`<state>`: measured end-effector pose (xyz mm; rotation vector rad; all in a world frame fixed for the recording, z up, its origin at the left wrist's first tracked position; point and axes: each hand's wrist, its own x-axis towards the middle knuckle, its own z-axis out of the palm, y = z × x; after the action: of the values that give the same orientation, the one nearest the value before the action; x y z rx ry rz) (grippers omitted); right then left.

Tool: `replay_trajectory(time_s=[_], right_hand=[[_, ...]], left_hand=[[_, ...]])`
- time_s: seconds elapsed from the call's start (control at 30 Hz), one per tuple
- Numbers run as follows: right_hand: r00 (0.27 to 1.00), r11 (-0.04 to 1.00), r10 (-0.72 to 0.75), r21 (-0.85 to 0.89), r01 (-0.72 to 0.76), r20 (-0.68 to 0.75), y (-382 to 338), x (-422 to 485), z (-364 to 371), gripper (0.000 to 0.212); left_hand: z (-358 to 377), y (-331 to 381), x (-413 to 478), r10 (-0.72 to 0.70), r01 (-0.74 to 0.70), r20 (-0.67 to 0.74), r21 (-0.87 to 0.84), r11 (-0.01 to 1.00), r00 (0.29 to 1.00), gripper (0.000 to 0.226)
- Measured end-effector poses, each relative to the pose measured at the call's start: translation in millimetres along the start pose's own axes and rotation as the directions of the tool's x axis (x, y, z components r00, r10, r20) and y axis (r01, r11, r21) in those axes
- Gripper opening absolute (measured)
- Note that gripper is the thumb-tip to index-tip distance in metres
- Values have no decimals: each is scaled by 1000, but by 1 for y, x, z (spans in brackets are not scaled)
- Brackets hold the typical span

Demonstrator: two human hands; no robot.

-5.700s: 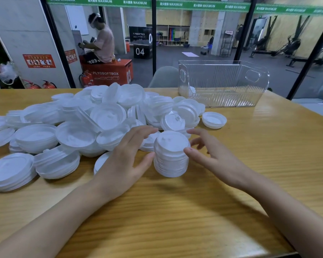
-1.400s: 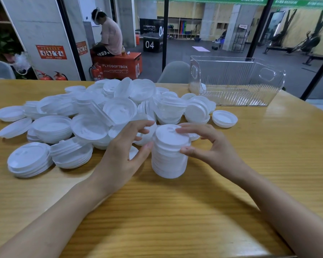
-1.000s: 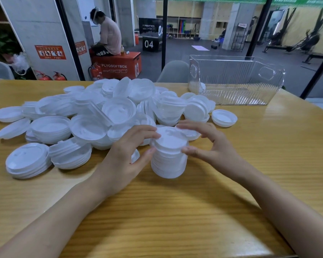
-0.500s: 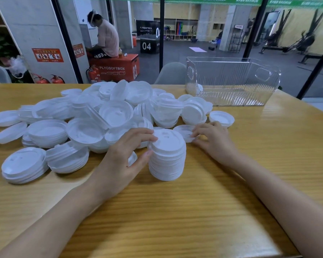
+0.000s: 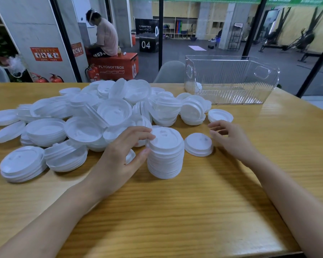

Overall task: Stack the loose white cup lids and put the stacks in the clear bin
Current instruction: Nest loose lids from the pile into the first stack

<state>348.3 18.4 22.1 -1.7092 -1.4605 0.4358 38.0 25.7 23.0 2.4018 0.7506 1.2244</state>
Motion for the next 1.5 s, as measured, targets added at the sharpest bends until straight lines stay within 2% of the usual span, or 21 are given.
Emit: replay_trajectory(time_s=[0.07,0.13,0.2,0.27,0.37,0.47,0.57,0.63,0.73,0.87,1.0,1.5], right_hand=[[994,993,-58,-95,66,88,1,-1,-1,11],[969,972,-101,-187,145,228,2,-3,-1,29],[941,951,-78,-260,170,329,-2,-7,-1,38],[928,921,-62,-336,195,368,-4,-10,-1,46],[932,894,-96,-382,235,350,-4,-11,1,51],[944,920,-130,-319,229,302,-2,-9,1,48],[962,967,-206,-112,228,180,-12,-13,1,56],[965,969,-248,34,245,89,-26,-17,-1,53],[928,926,-362,146,348,82,-52,-28,-1,45],[841,866,-499,118,485,209,-71,-39,10,45],[814,842,-530,30,539,239,-72,-38,21,45],[822,843,-521,-10,537,232,-65,-38,26,48]], left_hand=[[0,0,0,-4,4,-1,-3,1000,1000,32],[0,0,0,-7,7,0,-4,1000,1000,32],[0,0,0,-6,6,1,-3,1000,1000,31],[0,0,0,-6,6,3,-1,1000,1000,31],[0,0,0,-8,8,5,-5,1000,1000,30],[0,0,0,-8,8,5,-4,1000,1000,30],[0,1,0,-8,8,-2,-4,1000,1000,31],[0,1,0,-25,25,-11,-13,1000,1000,35],[0,0,-1,-79,77,-48,-38,996,996,41],[-1,1,0,-100,94,-91,-71,993,991,42],[-1,1,0,-108,101,-92,-76,992,990,42],[0,0,0,17,-17,-2,-31,999,1000,35]])
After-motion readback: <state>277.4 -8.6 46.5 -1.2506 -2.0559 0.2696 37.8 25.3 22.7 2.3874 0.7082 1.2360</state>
